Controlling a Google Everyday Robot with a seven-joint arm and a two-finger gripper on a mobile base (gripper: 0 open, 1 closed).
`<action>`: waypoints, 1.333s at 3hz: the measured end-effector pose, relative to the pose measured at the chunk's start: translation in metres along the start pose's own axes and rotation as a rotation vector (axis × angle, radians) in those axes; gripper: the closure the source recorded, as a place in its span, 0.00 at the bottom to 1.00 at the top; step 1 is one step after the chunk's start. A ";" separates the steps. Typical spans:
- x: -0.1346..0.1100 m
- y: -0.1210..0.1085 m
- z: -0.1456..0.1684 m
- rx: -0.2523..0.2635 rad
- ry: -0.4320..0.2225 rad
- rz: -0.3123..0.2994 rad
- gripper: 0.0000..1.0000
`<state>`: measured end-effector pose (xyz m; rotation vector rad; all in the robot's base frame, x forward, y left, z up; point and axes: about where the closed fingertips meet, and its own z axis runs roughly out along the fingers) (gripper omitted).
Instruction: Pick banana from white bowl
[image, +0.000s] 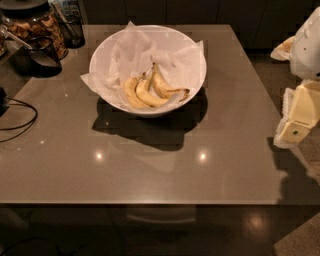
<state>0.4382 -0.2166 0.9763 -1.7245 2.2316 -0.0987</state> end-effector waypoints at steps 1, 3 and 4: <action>0.000 0.000 0.000 0.000 0.000 0.000 0.00; -0.061 -0.024 -0.018 0.008 0.074 -0.083 0.00; -0.126 -0.062 -0.015 0.075 0.049 -0.183 0.00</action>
Offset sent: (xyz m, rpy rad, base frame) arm 0.0181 0.0430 0.0395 -0.1092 0.0350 0.0043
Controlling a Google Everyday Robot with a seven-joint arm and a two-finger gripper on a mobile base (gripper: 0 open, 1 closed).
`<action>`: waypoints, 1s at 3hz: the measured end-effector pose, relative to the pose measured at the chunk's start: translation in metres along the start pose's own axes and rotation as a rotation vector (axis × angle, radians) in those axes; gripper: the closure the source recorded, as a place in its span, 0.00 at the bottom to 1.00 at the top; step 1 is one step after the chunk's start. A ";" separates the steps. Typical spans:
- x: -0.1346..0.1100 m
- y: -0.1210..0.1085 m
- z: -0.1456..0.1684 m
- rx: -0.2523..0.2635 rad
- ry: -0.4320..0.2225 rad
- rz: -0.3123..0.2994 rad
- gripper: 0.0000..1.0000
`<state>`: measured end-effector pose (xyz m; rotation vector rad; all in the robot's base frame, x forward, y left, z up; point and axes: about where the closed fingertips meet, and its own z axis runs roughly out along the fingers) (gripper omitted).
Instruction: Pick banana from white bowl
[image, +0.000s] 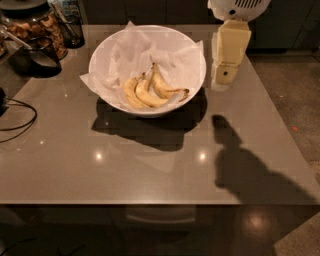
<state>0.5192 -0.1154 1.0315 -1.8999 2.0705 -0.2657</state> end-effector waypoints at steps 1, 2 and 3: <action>-0.004 -0.005 -0.002 0.021 -0.012 -0.002 0.00; -0.024 -0.017 0.008 -0.023 -0.076 -0.002 0.00; -0.054 -0.036 0.031 -0.094 -0.136 0.013 0.00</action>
Offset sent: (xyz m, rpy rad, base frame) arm 0.0331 0.0460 -0.0119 0.1424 0.1471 0.0718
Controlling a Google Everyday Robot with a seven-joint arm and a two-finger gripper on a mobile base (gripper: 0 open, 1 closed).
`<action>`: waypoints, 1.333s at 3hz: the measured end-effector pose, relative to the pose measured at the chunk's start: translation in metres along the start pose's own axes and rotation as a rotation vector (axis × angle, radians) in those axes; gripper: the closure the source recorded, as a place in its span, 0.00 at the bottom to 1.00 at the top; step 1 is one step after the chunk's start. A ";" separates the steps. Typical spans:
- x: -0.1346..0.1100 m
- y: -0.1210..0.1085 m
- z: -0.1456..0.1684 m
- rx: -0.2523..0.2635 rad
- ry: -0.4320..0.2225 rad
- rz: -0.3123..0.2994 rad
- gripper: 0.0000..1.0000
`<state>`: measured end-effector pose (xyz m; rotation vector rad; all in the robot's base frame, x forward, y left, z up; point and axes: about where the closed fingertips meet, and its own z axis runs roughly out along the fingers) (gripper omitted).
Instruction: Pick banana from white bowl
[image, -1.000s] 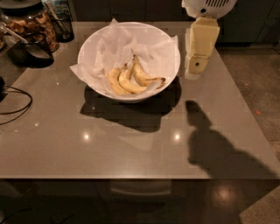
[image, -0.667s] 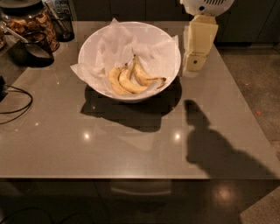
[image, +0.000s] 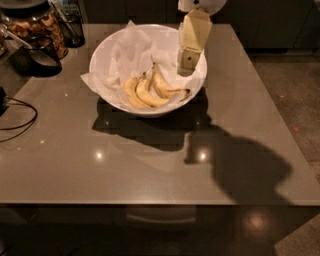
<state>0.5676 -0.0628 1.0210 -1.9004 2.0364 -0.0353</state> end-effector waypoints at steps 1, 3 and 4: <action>-0.020 -0.015 0.019 -0.044 -0.047 0.010 0.00; -0.030 -0.028 0.034 -0.048 -0.096 0.042 0.00; -0.014 -0.032 0.052 -0.076 -0.091 0.145 0.00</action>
Offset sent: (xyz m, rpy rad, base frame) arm 0.0091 0.0276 -0.0297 -0.0265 0.1591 0.0553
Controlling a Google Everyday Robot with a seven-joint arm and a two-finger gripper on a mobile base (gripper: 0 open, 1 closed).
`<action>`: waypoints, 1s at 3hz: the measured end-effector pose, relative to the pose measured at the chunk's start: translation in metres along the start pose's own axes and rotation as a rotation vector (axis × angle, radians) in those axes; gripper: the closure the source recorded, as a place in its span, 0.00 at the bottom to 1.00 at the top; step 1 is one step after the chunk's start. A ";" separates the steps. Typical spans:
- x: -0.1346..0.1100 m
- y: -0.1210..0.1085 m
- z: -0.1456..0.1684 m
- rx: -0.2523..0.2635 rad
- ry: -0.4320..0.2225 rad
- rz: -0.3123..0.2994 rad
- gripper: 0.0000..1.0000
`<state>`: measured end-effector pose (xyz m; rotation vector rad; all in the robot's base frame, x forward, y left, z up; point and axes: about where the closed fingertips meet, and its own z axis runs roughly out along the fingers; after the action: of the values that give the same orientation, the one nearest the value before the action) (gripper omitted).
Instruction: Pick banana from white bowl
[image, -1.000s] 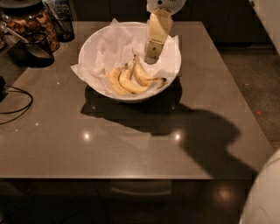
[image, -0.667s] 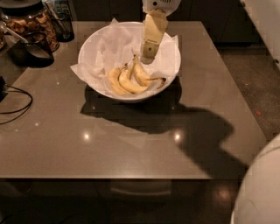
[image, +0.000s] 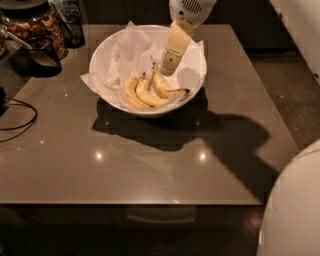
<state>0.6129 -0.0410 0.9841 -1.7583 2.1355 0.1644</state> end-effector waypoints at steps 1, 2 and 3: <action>0.014 -0.005 0.014 -0.022 0.018 0.087 0.00; 0.018 -0.006 0.024 -0.029 0.044 0.122 0.14; 0.019 -0.007 0.029 -0.030 0.063 0.137 0.20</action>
Offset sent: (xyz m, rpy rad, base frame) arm -0.0053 -0.0219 -0.0382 -0.0676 0.1540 -0.1439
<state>0.6224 -0.0504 0.9520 -1.6545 2.3112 0.1794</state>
